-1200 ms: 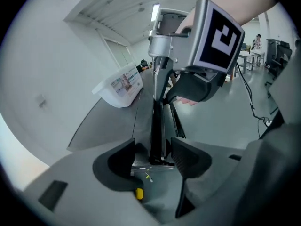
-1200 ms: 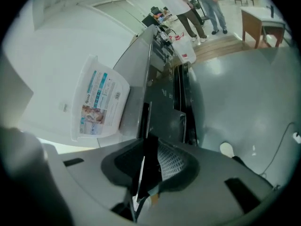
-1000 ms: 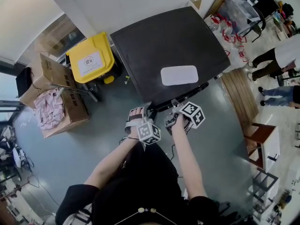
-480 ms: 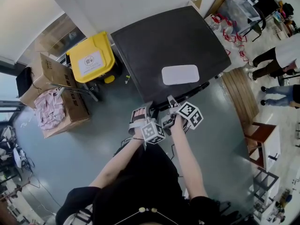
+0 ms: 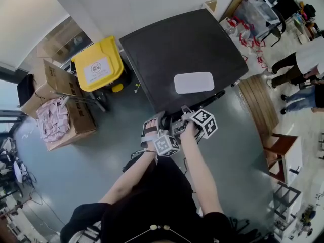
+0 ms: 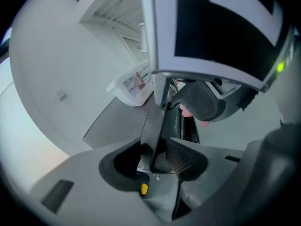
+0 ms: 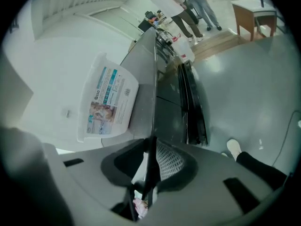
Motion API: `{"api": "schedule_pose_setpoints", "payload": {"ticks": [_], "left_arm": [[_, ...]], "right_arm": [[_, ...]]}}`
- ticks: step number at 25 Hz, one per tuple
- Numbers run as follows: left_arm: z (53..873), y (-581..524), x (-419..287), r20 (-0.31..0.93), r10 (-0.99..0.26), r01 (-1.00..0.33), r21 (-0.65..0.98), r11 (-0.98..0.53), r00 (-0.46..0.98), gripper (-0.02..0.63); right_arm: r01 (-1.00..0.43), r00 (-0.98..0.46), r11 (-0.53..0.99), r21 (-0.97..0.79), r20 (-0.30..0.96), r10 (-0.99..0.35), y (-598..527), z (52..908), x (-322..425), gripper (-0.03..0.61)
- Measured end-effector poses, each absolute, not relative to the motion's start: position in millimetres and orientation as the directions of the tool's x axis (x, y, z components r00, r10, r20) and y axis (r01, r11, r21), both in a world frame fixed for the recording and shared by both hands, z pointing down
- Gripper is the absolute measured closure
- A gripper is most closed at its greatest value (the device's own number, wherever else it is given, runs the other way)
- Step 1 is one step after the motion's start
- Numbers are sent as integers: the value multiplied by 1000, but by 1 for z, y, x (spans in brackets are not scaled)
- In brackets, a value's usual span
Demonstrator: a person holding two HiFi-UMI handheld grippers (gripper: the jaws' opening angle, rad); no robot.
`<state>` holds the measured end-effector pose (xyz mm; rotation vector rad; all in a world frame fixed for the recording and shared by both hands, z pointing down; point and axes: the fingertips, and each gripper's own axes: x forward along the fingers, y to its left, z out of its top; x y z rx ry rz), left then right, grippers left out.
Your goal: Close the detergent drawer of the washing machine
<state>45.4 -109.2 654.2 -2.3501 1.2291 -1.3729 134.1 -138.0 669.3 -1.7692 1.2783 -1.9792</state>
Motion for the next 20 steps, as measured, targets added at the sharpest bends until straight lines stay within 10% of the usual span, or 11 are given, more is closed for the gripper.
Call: {"api": "schedule_pose_setpoints", "payload": {"ticks": [11,20], "left_arm": [[645,-109,48,618,-677,-674,-302,-674,400,471],[516,-107,61,274,-507,-571,262,-778,817,479]], "right_arm": [[-405,-362,-449,-796,591,-721,-131,661,133,546],[-538,-460,190,-821,97,-883,-116,507,110,588]]}}
